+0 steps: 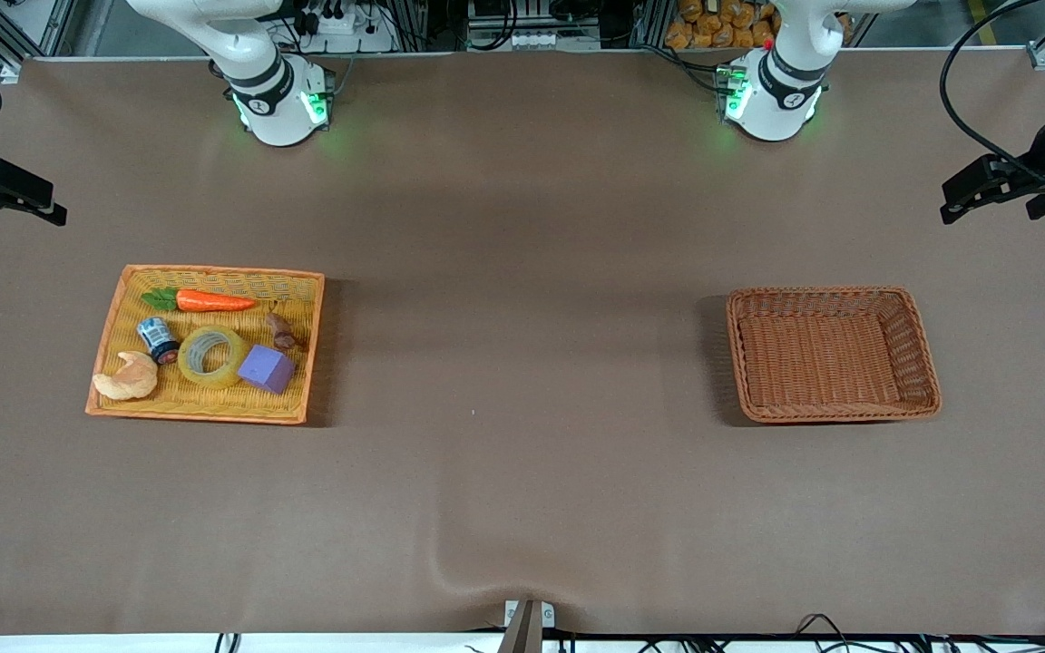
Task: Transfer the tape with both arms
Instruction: 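Move the right gripper toward the tape roll in the yellow tray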
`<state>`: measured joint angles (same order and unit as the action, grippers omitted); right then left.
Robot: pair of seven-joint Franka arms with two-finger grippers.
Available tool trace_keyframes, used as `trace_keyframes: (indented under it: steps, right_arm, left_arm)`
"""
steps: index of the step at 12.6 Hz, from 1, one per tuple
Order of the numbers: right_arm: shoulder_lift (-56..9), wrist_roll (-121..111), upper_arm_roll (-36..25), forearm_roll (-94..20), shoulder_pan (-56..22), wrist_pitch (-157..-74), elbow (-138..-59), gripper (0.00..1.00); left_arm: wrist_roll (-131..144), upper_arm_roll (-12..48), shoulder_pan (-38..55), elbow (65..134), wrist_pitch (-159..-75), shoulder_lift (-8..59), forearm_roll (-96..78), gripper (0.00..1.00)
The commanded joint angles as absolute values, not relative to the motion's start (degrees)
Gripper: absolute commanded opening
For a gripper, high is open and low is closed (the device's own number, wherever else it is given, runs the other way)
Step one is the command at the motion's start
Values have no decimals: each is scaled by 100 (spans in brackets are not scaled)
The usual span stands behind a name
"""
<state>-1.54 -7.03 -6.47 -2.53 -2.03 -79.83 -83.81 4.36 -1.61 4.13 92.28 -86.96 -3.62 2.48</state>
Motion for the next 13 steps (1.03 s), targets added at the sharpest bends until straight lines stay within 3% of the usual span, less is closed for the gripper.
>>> trace_keyframes:
  steps: [1,8,13]
  right_arm:
    - [-79,-606,-606,-141,-167,-8007,-8455,100]
    - [-263,-711,-589,-97,-150,-8375,-8699,100]
    - [-482,-729,-589,-18,-255,-9842,-9694,100]
  left_arm:
    - [369,-158,317,9105,-8552,-325,132,100]
    - [387,-158,308,9097,-8552,-316,18,100]
    - [413,-158,308,9105,-8552,-273,17,100]
